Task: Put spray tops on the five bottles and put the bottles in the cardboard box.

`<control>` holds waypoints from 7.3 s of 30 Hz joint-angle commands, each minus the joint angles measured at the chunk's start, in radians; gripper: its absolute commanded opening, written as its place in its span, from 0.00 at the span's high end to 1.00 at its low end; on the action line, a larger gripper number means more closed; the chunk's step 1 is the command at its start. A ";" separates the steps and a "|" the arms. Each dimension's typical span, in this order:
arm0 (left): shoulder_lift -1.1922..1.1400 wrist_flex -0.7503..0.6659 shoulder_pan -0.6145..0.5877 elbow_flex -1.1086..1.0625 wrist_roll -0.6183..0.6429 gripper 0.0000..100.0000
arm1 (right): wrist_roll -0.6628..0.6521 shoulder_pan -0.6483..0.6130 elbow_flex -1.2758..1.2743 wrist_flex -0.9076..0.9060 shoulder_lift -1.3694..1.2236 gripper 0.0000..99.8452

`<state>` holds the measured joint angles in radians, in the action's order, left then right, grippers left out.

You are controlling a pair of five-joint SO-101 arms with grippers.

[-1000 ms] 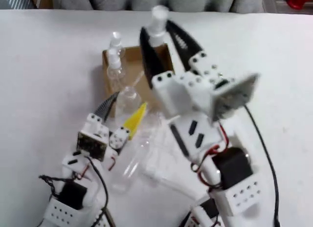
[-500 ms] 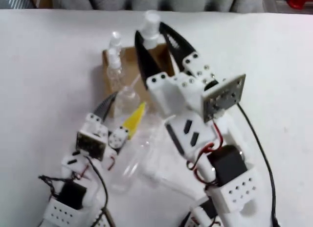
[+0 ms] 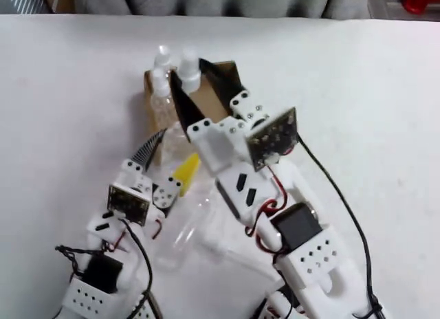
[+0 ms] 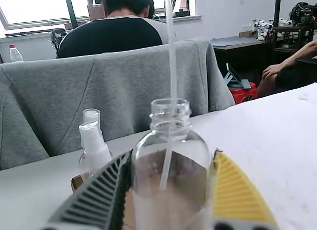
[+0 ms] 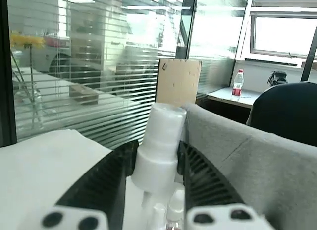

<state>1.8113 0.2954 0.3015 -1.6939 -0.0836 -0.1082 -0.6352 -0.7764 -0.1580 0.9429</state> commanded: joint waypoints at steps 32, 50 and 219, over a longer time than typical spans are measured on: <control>0.016 0.035 -0.005 0.002 -0.011 0.98 | 0.219 -0.102 -0.055 -0.248 0.010 0.81; 0.016 0.037 -0.008 0.002 -0.011 0.98 | 0.230 -0.160 0.308 -0.625 0.136 0.79; -0.035 0.414 -0.216 0.321 0.365 0.98 | 0.265 -0.177 -0.620 0.038 0.081 0.98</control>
<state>1.7591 0.7772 0.0698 -1.3717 0.2800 0.1573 -0.8516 -1.4055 -0.1335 1.0104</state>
